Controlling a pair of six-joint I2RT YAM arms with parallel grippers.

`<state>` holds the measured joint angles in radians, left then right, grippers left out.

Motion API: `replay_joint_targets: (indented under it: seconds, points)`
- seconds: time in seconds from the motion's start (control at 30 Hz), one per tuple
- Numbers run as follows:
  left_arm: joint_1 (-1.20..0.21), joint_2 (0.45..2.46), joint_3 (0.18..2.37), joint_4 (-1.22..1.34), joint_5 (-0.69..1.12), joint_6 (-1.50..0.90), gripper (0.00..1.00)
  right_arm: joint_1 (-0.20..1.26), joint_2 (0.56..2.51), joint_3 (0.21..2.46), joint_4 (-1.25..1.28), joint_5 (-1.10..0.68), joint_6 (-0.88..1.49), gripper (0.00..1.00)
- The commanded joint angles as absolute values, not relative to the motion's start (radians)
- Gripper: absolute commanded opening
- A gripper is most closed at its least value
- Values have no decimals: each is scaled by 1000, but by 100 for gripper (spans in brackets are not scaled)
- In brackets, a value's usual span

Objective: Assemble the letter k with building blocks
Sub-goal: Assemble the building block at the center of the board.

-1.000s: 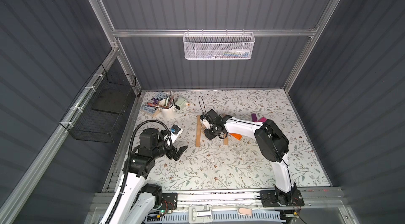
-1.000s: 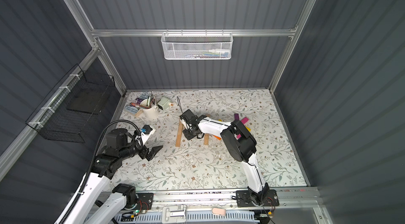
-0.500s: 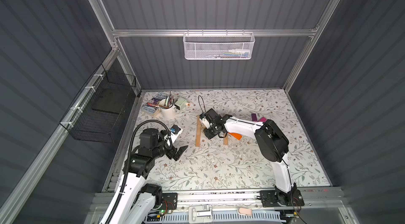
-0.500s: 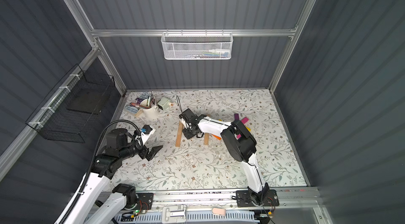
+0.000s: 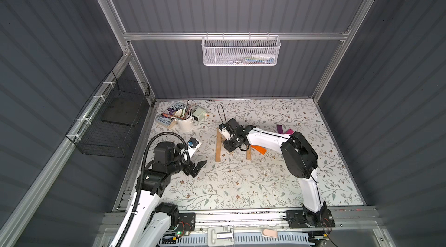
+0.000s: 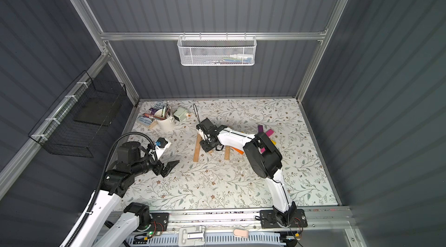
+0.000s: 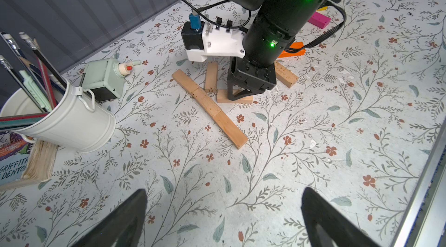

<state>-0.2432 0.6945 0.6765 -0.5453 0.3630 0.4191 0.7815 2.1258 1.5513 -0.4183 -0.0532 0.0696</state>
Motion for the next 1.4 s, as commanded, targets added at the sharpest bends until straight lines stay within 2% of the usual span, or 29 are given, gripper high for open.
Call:
replay_joint_targets:
  seconds: [0.0,0.57,1.37]
  points:
    - [-244,696,674,-548,360,432,100,785,2161,1574,-439,-54,62,39]
    - [-243,699,672,-548,357,432,100,785,2176,1589,-434,-61,54,31]
    - [-244,704,673,-546,347,430,100,784,2204,1620,-445,-70,49,32]
